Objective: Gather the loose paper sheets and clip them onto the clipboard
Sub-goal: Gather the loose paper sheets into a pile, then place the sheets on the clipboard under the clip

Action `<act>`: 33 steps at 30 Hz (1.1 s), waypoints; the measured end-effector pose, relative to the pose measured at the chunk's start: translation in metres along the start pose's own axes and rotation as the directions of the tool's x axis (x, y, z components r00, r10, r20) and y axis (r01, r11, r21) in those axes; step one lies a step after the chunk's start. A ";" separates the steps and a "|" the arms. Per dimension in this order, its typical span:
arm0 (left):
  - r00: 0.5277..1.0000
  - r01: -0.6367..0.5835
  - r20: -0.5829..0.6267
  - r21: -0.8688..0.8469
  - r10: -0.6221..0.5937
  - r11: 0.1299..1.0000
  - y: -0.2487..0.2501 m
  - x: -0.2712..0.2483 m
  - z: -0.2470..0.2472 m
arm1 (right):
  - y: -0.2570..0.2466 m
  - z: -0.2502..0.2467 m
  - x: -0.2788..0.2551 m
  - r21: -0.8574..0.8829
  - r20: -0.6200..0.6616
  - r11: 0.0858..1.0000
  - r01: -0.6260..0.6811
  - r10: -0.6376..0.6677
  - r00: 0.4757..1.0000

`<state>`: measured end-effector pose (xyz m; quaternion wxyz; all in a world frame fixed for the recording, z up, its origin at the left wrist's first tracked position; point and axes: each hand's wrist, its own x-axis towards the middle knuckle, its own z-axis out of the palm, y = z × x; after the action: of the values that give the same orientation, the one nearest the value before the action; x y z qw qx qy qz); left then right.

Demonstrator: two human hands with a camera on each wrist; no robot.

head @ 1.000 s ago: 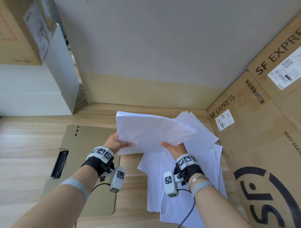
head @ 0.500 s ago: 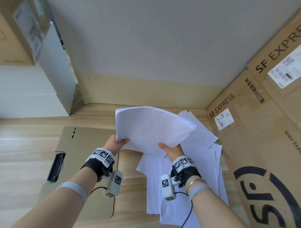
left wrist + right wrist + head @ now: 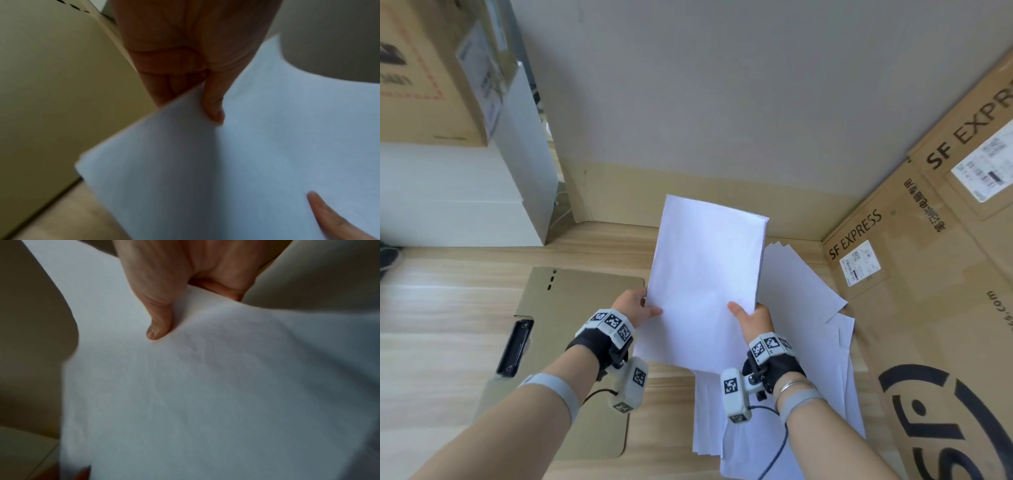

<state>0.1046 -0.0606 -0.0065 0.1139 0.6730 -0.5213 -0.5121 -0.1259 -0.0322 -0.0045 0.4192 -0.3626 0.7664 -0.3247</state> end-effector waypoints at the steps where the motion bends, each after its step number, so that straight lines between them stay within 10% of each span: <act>1: 1.000 0.007 -0.017 0.010 -0.006 1.000 -0.008 -0.002 0.000 | 0.006 0.000 -0.001 -0.016 0.002 1.000 -0.018 0.018 1.000; 10: 0.934 0.351 -0.180 0.319 -0.308 0.880 -0.060 -0.027 0.030 | 0.049 -0.011 -0.007 -0.094 0.012 0.979 -0.179 0.181 0.983; 33: 0.954 0.297 -0.092 0.373 -0.284 0.879 -0.013 -0.029 0.048 | 0.078 -0.036 0.000 -0.110 0.018 0.978 -0.176 0.179 0.984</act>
<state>0.0760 -0.0130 -0.0205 -0.0888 0.7614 -0.5024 -0.3999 -0.1795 0.0155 -0.0516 0.4368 -0.3191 0.8064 -0.2390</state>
